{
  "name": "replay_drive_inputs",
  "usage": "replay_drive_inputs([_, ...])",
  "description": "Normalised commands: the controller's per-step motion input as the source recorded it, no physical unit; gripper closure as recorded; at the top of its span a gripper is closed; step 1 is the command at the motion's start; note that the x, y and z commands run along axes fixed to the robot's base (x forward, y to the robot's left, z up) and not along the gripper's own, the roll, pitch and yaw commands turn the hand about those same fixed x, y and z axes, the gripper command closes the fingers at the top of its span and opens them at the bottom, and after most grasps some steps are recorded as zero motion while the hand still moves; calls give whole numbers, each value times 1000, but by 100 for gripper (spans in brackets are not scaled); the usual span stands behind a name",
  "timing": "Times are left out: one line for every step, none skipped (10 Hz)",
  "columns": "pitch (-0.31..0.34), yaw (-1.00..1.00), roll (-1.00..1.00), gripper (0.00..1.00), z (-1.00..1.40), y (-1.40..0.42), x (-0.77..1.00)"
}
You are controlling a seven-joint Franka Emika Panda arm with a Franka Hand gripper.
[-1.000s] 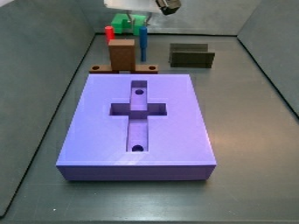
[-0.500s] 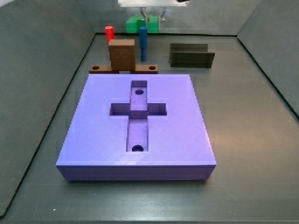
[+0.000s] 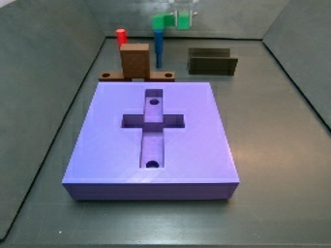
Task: Pick up the green object. Move up. Place the green object on the fixture. Regrasp the green object. Move to above the board. Insert the green object.
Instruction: Place the green object on the fixture.
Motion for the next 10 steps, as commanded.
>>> replay_drive_inputs([0, -46, -383, 100, 280, 0, 1000])
replay_drive_inputs([0, -74, -426, 100, 317, -23, 1000])
replay_drive_inputs([20, -103, -531, 100, 340, -60, 1000])
replay_drive_inputs([26, -114, -563, 100, 354, -77, 1000])
replay_drive_inputs([31, -117, -580, 100, 357, -80, 1000])
replay_drive_inputs([37, -120, -586, 100, 357, -77, 1000])
replay_drive_inputs([63, -123, -631, 100, 337, -77, 1000])
replay_drive_inputs([94, -134, -666, 100, 329, -66, 1000])
replay_drive_inputs([140, -137, -694, 100, 303, -54, 1000])
replay_drive_inputs([137, -140, -697, 100, 303, -54, 1000])
